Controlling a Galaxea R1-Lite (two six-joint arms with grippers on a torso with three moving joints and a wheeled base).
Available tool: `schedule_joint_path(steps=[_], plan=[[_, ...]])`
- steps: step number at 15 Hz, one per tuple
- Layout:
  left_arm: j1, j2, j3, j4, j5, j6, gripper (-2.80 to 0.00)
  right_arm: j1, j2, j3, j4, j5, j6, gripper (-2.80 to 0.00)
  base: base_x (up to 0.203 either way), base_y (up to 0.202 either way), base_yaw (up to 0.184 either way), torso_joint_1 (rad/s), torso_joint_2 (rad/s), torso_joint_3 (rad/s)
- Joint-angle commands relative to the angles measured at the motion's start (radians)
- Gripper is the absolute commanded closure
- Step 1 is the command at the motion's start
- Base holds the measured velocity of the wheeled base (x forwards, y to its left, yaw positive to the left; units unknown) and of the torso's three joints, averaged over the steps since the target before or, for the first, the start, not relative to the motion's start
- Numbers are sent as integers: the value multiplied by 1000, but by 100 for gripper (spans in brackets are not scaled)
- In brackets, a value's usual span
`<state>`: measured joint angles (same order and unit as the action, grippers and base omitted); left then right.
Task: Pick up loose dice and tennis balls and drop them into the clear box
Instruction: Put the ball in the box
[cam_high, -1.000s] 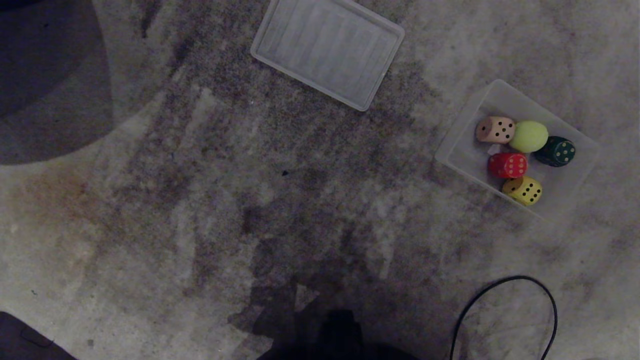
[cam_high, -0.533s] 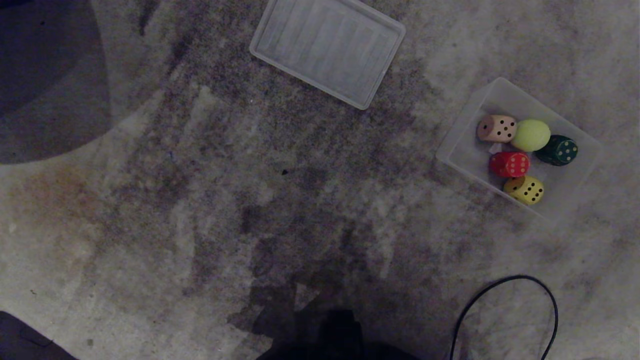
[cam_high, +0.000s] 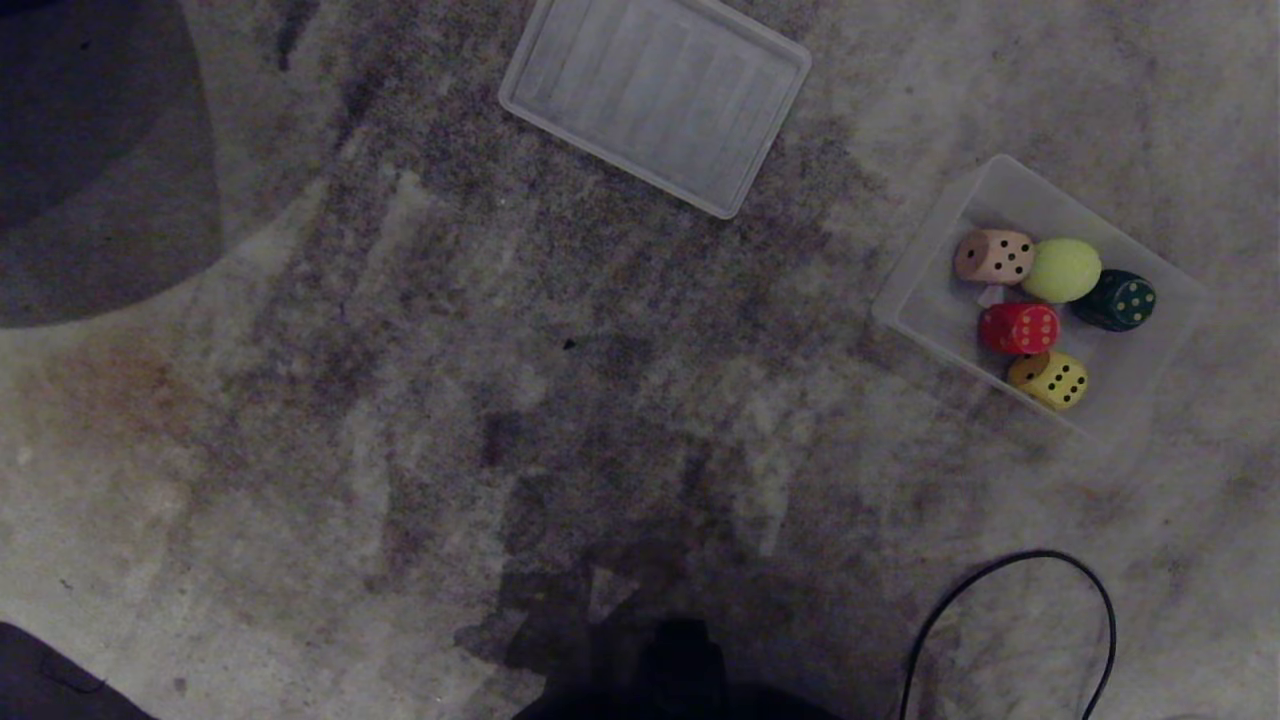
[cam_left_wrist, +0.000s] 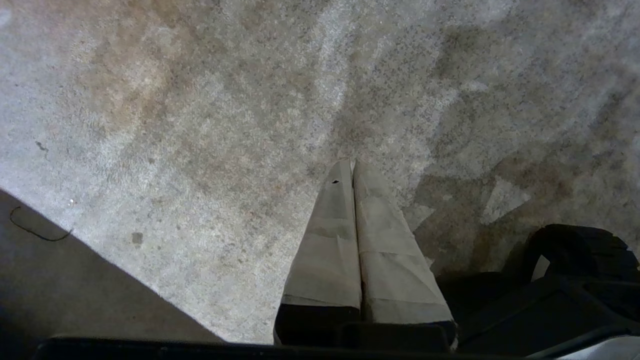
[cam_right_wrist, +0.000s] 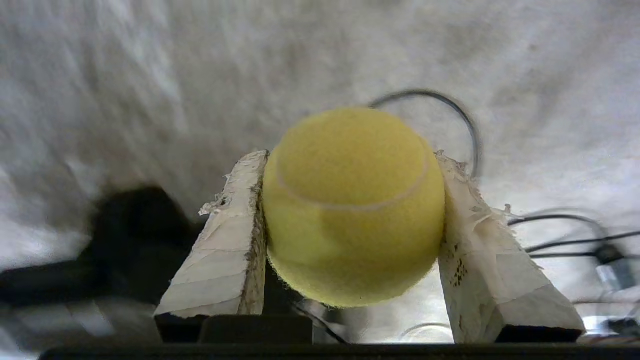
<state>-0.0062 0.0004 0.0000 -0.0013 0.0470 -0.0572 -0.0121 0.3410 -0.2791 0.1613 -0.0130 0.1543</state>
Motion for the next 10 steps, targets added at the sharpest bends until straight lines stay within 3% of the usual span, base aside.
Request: schedule_joint_path(steps=[1,5,10], plan=[[0,1,2,0,1,-1,0,-10,368,-53,-141,-3,50,0,0,0,0,0,0,0],[0,1,2,0,1,-1,0,-13,823,-135,-526,-6,134,0,0,0,0,0,0,0],[0,1,2,0,1,-1,0,59,1189,-451,-747,-1,282,0,0,0,0,0,0,0]])
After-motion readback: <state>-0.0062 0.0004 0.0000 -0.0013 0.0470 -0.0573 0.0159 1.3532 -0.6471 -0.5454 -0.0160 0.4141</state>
